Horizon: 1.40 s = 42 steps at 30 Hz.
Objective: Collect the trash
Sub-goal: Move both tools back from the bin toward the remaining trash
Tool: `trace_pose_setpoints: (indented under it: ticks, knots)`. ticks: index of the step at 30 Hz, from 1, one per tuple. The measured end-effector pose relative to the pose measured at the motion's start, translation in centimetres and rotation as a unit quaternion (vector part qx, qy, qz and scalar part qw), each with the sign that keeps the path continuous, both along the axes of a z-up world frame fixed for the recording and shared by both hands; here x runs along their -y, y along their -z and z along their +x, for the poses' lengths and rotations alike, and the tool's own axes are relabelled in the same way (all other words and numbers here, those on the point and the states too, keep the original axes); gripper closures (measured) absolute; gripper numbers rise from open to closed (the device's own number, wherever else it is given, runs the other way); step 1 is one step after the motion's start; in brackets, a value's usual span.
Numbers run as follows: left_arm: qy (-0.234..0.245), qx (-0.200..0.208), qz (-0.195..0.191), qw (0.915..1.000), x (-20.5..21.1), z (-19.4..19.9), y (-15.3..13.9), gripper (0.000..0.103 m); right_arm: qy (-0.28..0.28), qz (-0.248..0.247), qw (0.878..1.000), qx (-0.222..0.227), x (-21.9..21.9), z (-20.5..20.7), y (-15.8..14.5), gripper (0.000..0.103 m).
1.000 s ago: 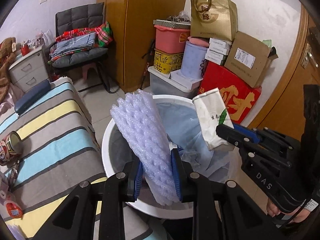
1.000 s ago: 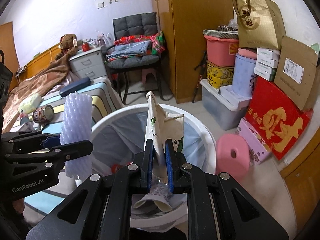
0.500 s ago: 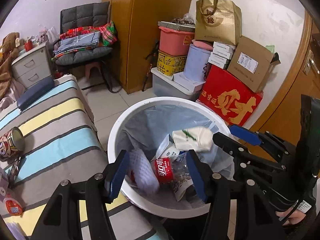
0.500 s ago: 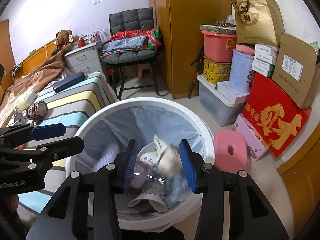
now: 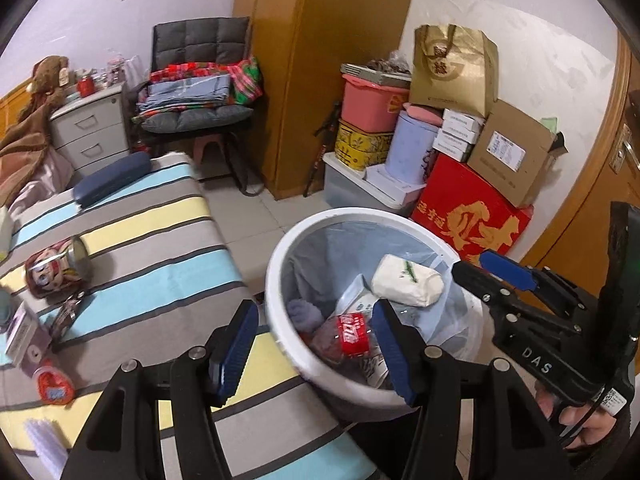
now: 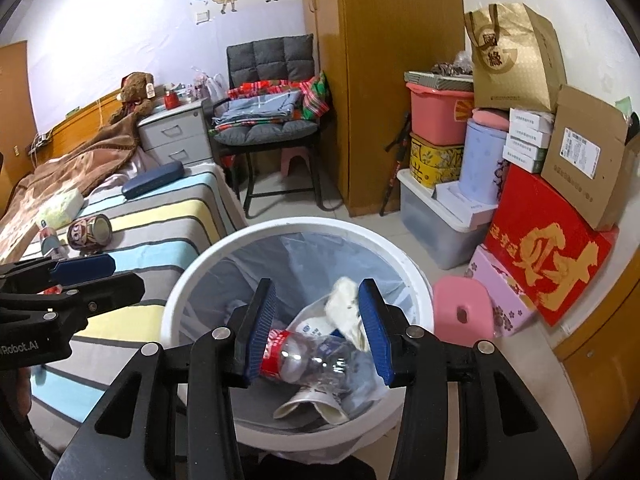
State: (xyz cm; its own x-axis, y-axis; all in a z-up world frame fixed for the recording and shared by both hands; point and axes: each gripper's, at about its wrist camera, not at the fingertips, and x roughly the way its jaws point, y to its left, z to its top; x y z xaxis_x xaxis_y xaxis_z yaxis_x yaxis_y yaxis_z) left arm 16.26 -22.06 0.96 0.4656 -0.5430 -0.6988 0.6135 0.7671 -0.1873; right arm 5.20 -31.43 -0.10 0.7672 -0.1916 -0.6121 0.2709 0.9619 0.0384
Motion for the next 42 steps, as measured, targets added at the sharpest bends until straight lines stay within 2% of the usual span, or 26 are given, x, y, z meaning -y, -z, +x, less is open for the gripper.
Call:
trace_pose_setpoints:
  ticks: [12, 15, 16, 19, 20, 31, 36, 42]
  knots:
    - [-0.084, 0.017, 0.006, 0.9963, -8.6, -1.4, -0.6, 0.044, -0.046, 0.006, 0.999, 0.027, -3.6, 0.1, -0.6, 0.058]
    - [-0.115, 0.033, 0.026, 0.9924, -11.0, -2.0, -0.5, 0.044, -0.061, 0.011, 0.998, 0.030, -4.8, 0.3, -0.5, 0.058]
    - [-0.123, 0.034, 0.030, 0.9914, -11.7, -2.2, -0.4, 0.044, -0.067, 0.012, 0.997, 0.032, -5.2, 0.4, -0.5, 0.057]
    - [-0.143, 0.034, 0.037, 0.9884, -13.5, -2.5, -0.1, 0.044, -0.085, 0.018, 0.996, 0.033, -6.1, 0.5, -0.3, 0.047]
    - [-0.151, 0.035, 0.040, 0.9871, -14.2, -2.6, 0.1, 0.044, -0.090, 0.019, 0.995, 0.033, -6.6, 0.5, -0.3, 0.046]
    - [-0.214, 0.004, 0.057, 0.9751, -20.0, -3.6, 3.0, 0.043, -0.145, 0.023, 0.989, 0.028, -10.8, 1.5, 0.2, 0.046]
    - [-0.227, -0.023, 0.046, 0.9727, -21.2, -3.6, 4.5, 0.040, -0.165, 0.026, 0.986, 0.023, -12.1, 1.8, 0.5, 0.046]
    - [-0.241, -0.040, 0.050, 0.9684, -21.6, -2.9, 6.3, 0.040, -0.178, 0.029, 0.983, 0.015, -13.3, 2.5, 0.7, 0.046]
